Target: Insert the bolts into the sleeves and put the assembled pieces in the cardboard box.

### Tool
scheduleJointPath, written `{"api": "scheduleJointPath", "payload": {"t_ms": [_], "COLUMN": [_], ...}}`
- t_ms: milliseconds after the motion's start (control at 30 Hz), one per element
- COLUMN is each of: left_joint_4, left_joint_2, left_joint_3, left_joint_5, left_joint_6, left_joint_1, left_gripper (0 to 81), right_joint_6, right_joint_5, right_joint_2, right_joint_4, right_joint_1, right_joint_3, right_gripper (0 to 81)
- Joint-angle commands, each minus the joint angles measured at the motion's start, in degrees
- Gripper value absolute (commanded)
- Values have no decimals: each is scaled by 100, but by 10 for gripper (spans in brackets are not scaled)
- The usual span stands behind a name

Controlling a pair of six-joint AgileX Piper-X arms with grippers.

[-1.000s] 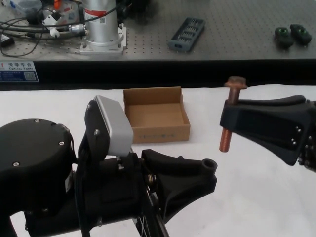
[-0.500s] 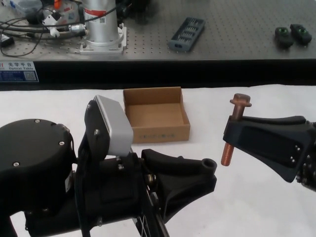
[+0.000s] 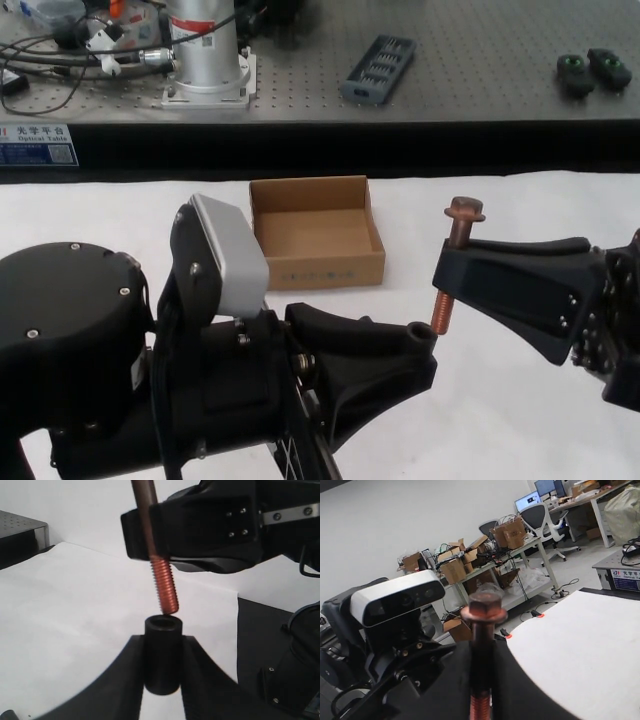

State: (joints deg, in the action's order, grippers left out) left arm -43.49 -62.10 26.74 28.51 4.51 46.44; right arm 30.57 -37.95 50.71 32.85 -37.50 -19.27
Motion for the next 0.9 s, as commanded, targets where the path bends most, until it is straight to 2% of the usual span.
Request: {"api": "scheduleJointPath", "payload": {"t_ms": [0, 300, 700, 800, 867], "left_joint_4": [-202, -202, -202, -366, -670], "left_joint_2": [41, 41, 41, 41, 41], "left_joint_3": [43, 43, 43, 43, 43], "left_joint_5": [37, 20, -12, -343, -767], "left_joint_6": [-66, -66, -66, -66, -66], "left_joint_1": [24, 24, 24, 24, 24], "left_gripper": [96, 96, 96, 96, 96], "right_joint_6": [-67, -67, -233, -255, -587], "right_joint_5": [1, -59, -804, -874, -958], "right_joint_2": [12, 166, 545, 545, 545], "right_joint_4": [223, 221, 152, 40, -86], "right_joint_1": [25, -3, -3, -3, -3], "right_joint_3": [-48, -48, -306, -276, -278], "right_gripper": [37, 37, 37, 37, 37]}}
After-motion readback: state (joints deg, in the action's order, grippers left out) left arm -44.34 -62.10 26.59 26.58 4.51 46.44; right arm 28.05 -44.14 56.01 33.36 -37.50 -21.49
